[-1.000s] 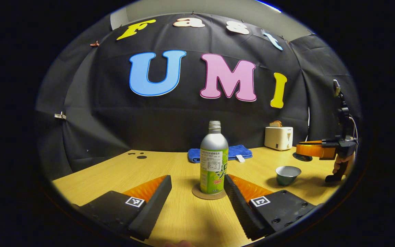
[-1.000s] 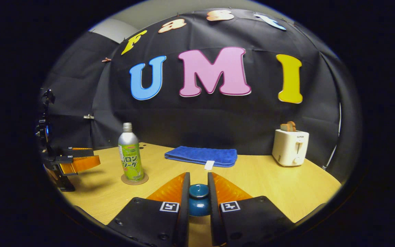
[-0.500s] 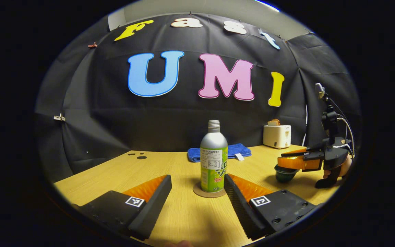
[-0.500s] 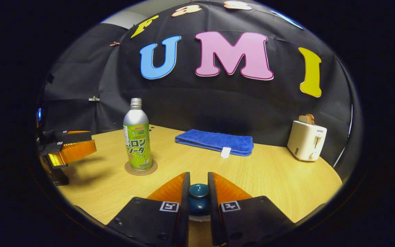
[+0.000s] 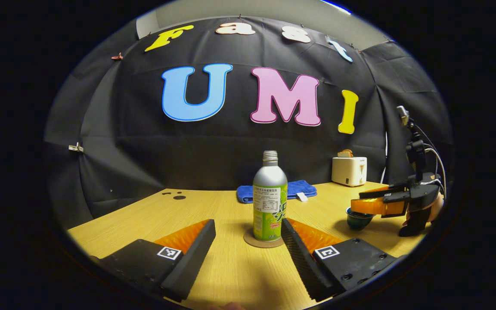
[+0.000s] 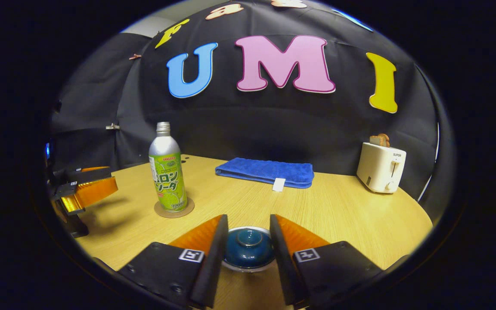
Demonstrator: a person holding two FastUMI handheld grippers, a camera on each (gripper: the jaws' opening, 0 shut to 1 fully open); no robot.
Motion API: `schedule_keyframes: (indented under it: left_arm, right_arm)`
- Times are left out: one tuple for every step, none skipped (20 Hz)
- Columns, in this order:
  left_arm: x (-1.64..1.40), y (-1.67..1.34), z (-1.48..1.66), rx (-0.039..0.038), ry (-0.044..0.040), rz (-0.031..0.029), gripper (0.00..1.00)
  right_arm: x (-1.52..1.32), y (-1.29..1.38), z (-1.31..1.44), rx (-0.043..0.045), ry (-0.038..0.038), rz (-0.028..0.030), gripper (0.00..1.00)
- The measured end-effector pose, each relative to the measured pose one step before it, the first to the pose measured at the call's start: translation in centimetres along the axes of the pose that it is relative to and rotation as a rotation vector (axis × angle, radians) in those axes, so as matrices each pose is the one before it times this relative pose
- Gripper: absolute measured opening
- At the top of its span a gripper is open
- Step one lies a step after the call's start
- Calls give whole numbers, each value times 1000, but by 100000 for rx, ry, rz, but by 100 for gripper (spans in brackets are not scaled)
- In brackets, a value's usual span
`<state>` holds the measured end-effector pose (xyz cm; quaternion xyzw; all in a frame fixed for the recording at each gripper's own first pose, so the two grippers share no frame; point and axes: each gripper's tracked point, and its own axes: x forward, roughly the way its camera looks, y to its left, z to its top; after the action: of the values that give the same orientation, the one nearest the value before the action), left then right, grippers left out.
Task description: Open the teacup lid with one hand, grasp the water bottle and pour water into the teacup with the other hand; after pouring, place the water bottle on the coaster and then close the teacup lid.
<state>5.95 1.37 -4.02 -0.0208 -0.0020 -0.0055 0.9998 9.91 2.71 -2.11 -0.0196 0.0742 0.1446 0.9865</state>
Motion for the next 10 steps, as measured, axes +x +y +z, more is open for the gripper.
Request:
schedule_keyframes:
  left_arm:
    - [-67,-187,-92,-5,-11,76,96]
    - [-262,-256,38,15,-108,-289,96]
    - [-16,-234,-11,-21,-15,-186,96]
    - [72,-246,-45,-21,9,228,96]
    - [-139,-212,-30,12,-44,424,96]
    - [35,-261,-25,-8,-8,135,97]
    - [-106,-246,55,-32,-12,-94,96]
    - [-46,-219,-16,-15,-37,-9,96]
    - [118,-216,-58,-31,29,317,96]
    - [106,-141,-28,27,-21,440,96]
  right_arm:
    - [-767,-277,121,760,-2190,-1073,72]
    - [-843,-465,225,107,-1751,-1637,81]
    - [-909,-380,195,523,-1985,-1459,94]
    - [-805,-529,215,910,-2075,-2108,99]
    - [-797,-325,309,1209,-2344,-1750,100]
    - [-829,-349,392,920,-2652,-1680,100]
    - [-581,-404,383,99,-2432,-2031,100]
    - [-407,-585,-122,-1120,202,-2463,100]
    - [-578,-398,-6,-835,87,-1569,100]
    - [-235,50,25,389,-145,-928,100]
